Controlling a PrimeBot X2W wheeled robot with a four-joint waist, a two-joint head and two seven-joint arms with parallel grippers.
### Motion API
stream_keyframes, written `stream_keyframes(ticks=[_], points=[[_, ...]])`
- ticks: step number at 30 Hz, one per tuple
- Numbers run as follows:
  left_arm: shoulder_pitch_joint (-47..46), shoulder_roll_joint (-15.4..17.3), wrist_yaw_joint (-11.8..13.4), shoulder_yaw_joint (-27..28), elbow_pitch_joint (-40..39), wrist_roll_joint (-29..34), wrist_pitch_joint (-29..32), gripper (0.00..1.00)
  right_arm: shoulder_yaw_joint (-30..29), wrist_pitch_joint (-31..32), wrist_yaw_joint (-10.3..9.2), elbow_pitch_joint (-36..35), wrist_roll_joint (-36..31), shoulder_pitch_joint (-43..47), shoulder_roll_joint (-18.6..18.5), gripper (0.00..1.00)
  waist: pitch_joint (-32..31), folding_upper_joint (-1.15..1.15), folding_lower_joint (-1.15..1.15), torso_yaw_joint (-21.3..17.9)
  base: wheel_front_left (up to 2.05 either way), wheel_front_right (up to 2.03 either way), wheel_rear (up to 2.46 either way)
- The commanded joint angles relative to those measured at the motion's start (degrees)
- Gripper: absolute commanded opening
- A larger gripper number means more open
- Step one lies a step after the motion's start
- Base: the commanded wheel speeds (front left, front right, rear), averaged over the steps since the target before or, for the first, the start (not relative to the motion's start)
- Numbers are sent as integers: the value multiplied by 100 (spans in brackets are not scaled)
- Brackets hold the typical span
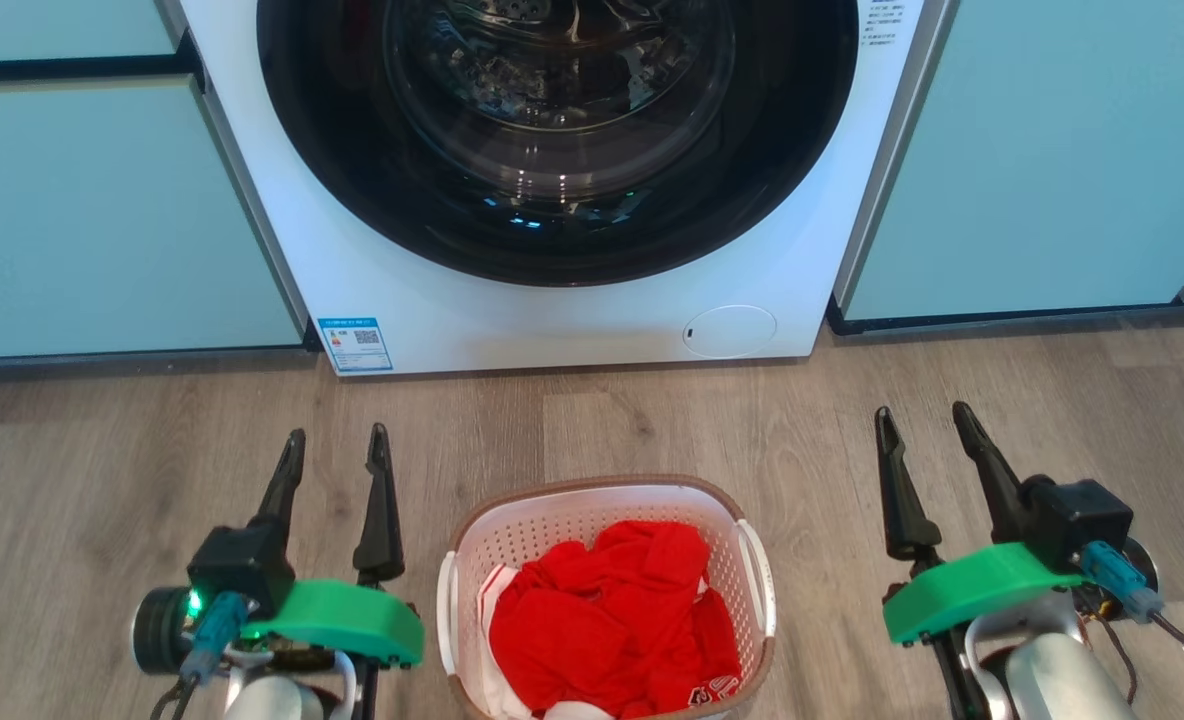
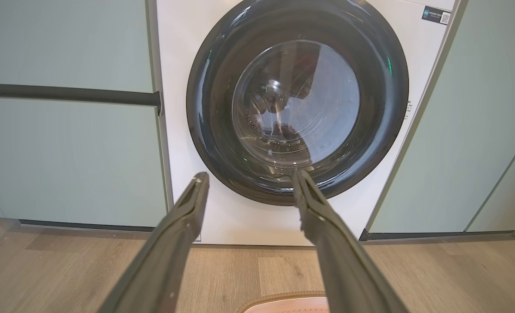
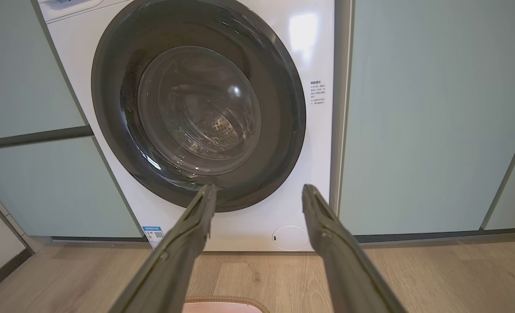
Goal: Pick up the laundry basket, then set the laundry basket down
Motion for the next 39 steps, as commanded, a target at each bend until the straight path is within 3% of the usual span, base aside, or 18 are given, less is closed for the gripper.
stream_keyframes(ticks=[1,39], points=[[-218,-22,-24,199,-189,-34,-37,100,104,-70,-11,-162,34,-124,32,100,-1,0,0,-5,0,0,0],[-247,-22,-87,250,141,-365,-37,100,101,-70,-11,-71,53,-169,33,100,-3,0,0,-69,0,0,0]])
